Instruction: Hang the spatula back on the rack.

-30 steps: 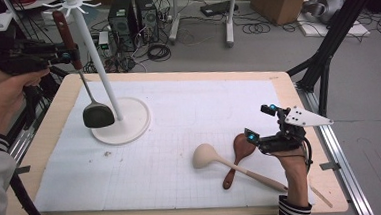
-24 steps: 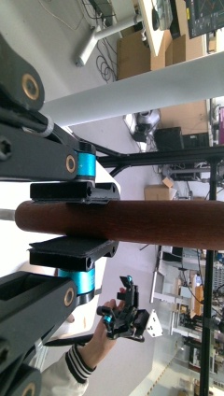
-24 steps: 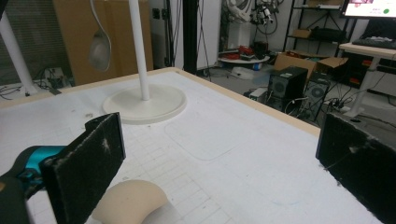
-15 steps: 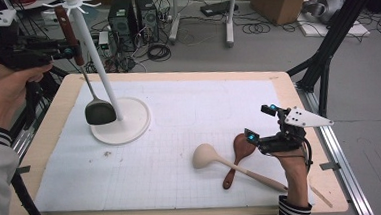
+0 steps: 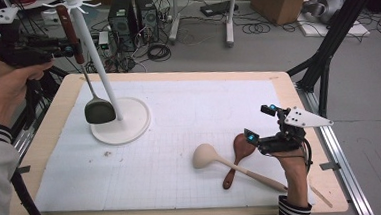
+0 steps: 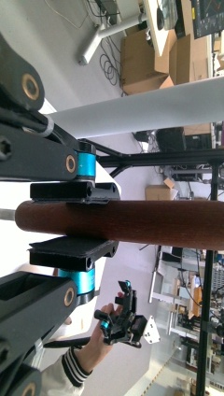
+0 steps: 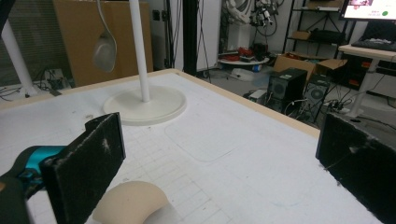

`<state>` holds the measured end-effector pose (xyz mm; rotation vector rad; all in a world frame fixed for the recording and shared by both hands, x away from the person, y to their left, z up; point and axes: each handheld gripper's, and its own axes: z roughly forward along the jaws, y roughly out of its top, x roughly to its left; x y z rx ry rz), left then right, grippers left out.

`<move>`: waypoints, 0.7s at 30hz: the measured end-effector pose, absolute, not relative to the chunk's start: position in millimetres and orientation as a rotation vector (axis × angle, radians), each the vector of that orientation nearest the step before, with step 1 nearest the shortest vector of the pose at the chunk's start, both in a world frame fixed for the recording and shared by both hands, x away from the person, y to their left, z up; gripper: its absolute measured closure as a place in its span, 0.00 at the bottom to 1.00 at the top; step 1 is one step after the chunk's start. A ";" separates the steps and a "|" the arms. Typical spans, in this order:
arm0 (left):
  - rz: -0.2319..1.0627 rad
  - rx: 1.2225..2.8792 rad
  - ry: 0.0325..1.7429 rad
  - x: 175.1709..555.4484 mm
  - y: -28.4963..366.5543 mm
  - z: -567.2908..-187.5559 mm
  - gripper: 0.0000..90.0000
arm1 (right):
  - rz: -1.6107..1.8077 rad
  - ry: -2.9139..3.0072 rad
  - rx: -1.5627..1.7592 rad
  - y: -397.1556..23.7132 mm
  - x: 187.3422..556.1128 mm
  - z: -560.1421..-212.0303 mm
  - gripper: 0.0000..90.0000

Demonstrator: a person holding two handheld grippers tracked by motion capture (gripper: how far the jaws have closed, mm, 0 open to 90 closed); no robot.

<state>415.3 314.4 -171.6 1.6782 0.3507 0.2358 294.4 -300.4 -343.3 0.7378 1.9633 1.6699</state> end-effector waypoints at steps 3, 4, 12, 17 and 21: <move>0.232 1.676 0.353 416.5 314.7 -171.7 0.82 | 1.670 1.966 0.740 -300.5 294.1 -343.3 0.00; 0.231 1.677 0.352 416.9 314.8 -171.6 0.82 | 1.670 1.966 0.740 -300.4 294.1 -343.3 0.00; 0.217 1.681 0.350 419.7 314.5 -171.9 0.82 | 1.670 1.964 0.739 -300.3 294.2 -343.2 0.00; 0.217 1.682 0.358 421.8 313.8 -173.2 0.82 | 1.670 1.967 0.733 -300.0 294.5 -343.4 0.00; 0.199 1.683 0.355 424.4 313.2 -174.8 0.82 | 1.668 1.966 0.740 -300.2 294.5 -343.5 0.00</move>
